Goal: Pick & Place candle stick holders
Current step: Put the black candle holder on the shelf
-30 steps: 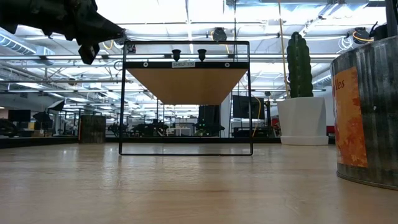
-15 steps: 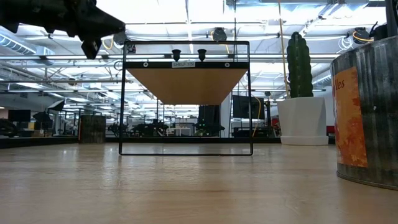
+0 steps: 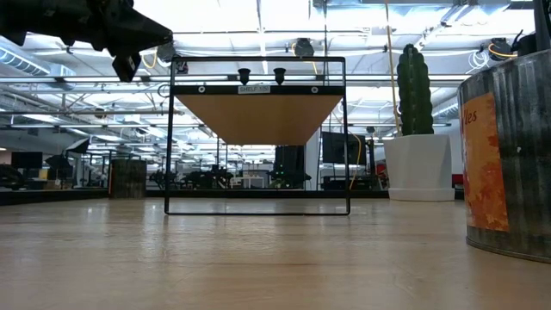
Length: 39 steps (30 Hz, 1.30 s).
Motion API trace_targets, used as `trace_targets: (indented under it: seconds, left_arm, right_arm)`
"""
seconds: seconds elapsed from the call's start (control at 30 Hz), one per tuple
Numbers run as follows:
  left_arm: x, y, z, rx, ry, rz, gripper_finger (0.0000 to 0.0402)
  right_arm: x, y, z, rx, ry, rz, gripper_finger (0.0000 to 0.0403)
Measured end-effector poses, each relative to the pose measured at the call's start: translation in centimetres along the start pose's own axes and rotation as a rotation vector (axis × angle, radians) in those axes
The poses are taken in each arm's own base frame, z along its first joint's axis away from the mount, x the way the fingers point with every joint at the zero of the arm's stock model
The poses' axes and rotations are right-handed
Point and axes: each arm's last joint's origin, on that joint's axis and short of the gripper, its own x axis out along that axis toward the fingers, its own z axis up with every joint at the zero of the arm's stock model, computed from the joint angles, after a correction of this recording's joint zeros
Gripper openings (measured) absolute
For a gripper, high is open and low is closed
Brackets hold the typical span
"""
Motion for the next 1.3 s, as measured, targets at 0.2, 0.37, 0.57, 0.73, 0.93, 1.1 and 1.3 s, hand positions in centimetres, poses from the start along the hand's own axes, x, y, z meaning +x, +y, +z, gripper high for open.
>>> trace_targets:
  seconds: [0.2, 0.37, 0.57, 0.73, 0.93, 1.1, 1.3]
  left_arm:
    - [0.0, 0.0, 0.0, 0.004, 0.0, 0.0, 0.0031]
    - [0.0, 0.0, 0.0, 0.005, 0.001, 0.0, 0.0031]
    - [0.0, 0.0, 0.0, 0.008, 0.001, 0.0, 0.0031]
    - [0.0, 0.0, 0.0, 0.008, 0.003, 0.001, 0.0031]
    - [0.0, 0.0, 0.0, 0.007, 0.003, 0.001, 0.0031]
    - [0.0, 0.0, 0.0, 0.008, 0.006, 0.001, 0.0031]
    - [0.0, 0.0, 0.0, 0.007, 0.006, 0.001, 0.0031]
  right_arm:
    - [0.0, 0.0, 0.2, 0.028, -0.052, 0.002, 0.0092]
    - [0.3, 0.2, 0.4, 0.015, -0.104, -0.009, 0.0147]
    - [1.5, 0.7, 0.6, 0.009, -0.101, -0.057, 0.0158]
    - [2.4, 1.0, 0.8, 0.014, -0.102, -0.093, 0.0151]
    - [3.1, 1.1, 0.9, 0.019, -0.102, -0.132, 0.0149]
    - [3.4, 1.3, 1.0, 0.017, -0.104, -0.132, 0.0149]
    - [3.6, 1.6, 0.5, 0.03, -0.096, -0.101, 0.0148]
